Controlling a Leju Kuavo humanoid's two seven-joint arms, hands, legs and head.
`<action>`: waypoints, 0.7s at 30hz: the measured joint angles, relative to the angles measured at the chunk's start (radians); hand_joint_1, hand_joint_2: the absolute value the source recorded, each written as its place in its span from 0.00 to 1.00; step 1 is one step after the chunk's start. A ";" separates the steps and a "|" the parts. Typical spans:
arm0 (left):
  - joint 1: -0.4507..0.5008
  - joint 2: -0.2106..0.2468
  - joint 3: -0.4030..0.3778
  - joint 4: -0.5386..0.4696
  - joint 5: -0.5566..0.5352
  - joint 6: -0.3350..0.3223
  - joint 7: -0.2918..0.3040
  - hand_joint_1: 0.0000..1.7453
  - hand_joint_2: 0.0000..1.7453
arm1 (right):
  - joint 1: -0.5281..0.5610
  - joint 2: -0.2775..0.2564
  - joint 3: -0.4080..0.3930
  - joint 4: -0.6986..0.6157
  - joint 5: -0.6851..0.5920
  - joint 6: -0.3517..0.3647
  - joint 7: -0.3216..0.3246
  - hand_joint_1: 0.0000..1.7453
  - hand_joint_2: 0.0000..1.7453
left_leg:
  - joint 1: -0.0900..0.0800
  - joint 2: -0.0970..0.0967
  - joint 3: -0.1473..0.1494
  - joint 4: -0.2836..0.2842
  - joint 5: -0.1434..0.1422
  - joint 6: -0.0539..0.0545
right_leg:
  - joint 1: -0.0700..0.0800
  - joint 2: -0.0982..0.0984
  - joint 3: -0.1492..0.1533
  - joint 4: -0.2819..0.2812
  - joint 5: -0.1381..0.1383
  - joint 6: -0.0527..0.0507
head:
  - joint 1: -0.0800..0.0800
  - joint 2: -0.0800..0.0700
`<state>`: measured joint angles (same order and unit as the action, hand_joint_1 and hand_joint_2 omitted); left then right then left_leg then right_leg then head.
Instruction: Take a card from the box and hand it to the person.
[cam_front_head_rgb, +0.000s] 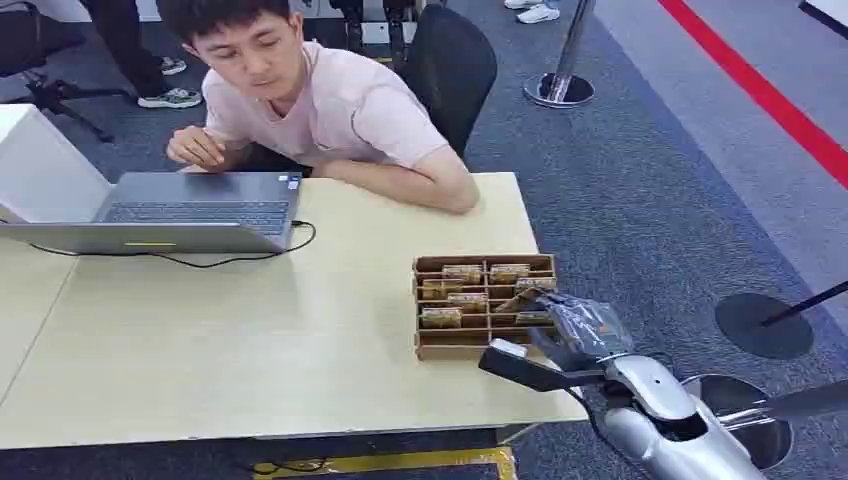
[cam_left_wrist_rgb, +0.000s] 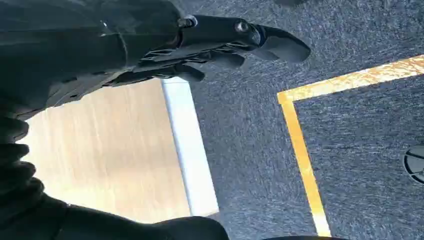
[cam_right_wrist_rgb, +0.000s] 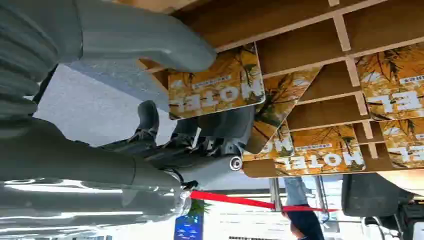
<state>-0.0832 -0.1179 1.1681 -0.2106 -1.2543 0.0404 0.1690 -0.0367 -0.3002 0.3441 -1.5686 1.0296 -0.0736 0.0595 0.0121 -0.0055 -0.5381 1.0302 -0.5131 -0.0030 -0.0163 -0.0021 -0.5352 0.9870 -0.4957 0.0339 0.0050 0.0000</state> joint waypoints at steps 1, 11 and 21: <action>0.000 0.000 0.000 0.000 0.000 0.000 0.000 0.00 1.00 | 0.000 0.000 0.000 0.000 0.000 0.000 -0.001 0.69 1.00 | 0.000 0.000 0.000 0.000 0.000 0.000 | 0.000 0.000 0.000 0.000 0.000 0.000 | 0.000 0.000; 0.000 0.000 0.000 0.000 -0.003 0.003 -0.003 0.00 1.00 | -0.001 0.000 -0.003 0.000 0.000 0.000 -0.005 0.74 1.00 | 0.000 0.000 0.000 0.000 0.000 0.000 | 0.000 0.000 0.000 0.000 0.000 0.000 | 0.000 0.000; 0.000 -0.002 0.000 0.000 -0.021 0.032 -0.018 0.00 1.00 | 0.004 0.005 -0.010 0.000 0.002 -0.002 -0.007 0.78 1.00 | 0.000 0.000 0.000 0.000 0.000 0.000 | 0.000 0.000 0.000 0.000 0.000 0.000 | 0.000 0.000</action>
<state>-0.0833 -0.1202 1.1681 -0.2106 -1.2757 0.0725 0.1514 -0.0329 -0.2953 0.3346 -1.5686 1.0319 -0.0759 0.0526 0.0121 -0.0055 -0.5379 1.0302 -0.5131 -0.0030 -0.0163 -0.0020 -0.5352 0.9870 -0.4956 0.0340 0.0050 0.0000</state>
